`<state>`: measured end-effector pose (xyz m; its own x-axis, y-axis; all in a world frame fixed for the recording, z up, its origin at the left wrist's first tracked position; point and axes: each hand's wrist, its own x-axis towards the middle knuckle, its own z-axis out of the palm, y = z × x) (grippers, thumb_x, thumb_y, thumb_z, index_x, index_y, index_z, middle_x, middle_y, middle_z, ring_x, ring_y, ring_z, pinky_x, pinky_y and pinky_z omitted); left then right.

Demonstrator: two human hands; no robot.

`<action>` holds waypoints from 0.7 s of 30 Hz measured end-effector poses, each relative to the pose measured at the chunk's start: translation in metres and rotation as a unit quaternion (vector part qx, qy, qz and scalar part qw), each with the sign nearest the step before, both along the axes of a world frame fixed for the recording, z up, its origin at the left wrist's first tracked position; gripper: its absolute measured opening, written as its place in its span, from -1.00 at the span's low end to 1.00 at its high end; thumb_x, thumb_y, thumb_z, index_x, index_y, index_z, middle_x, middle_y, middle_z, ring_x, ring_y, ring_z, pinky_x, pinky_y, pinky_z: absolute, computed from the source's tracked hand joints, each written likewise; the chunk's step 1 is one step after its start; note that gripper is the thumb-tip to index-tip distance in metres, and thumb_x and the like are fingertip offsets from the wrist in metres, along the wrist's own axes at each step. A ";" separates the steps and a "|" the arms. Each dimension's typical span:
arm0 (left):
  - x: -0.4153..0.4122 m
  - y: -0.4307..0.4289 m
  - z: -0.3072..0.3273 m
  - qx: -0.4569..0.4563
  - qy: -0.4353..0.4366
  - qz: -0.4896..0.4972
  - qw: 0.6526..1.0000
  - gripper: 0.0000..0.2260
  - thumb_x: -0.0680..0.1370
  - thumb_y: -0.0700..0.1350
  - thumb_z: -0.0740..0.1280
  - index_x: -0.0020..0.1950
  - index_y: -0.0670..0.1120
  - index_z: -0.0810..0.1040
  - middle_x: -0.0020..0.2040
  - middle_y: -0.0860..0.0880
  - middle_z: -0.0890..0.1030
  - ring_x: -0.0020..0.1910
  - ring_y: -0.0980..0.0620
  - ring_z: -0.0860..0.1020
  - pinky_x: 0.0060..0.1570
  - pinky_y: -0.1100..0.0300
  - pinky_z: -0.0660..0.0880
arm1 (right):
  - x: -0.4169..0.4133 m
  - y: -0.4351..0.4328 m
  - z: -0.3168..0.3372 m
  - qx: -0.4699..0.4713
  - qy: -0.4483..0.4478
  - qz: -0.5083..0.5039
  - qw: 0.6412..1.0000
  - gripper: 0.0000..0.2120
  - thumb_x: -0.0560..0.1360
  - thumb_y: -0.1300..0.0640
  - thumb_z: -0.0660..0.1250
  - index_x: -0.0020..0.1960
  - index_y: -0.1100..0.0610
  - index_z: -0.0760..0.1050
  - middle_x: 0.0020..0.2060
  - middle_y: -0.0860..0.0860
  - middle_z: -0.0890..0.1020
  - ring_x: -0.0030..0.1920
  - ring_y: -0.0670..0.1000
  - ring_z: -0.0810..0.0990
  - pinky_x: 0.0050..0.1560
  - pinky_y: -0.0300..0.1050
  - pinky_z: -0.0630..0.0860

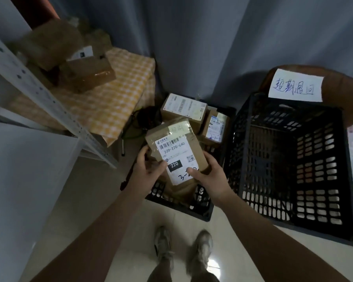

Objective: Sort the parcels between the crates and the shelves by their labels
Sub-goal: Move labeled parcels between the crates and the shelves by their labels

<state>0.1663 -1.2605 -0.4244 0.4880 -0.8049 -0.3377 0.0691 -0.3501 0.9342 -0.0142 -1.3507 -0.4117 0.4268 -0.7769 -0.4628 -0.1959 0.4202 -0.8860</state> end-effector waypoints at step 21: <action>0.030 -0.039 -0.141 0.023 0.159 0.127 0.979 -0.41 0.46 -0.07 0.41 0.44 0.15 0.30 0.16 0.09 0.62 0.05 0.04 0.64 -0.17 0.11 0.62 | 0.055 -0.135 -0.216 -0.244 0.480 0.428 0.726 -0.11 0.47 -0.30 0.27 0.55 0.17 0.00 0.52 0.17 0.10 0.51 0.20 0.07 0.48 0.19 -0.03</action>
<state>0.1964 -1.2995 -0.5651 0.5351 -0.6515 -0.5379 0.4439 -0.3249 0.8351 0.0404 -1.4859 -0.6278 0.5139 -0.5880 -0.6246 -0.8249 -0.5386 -0.1717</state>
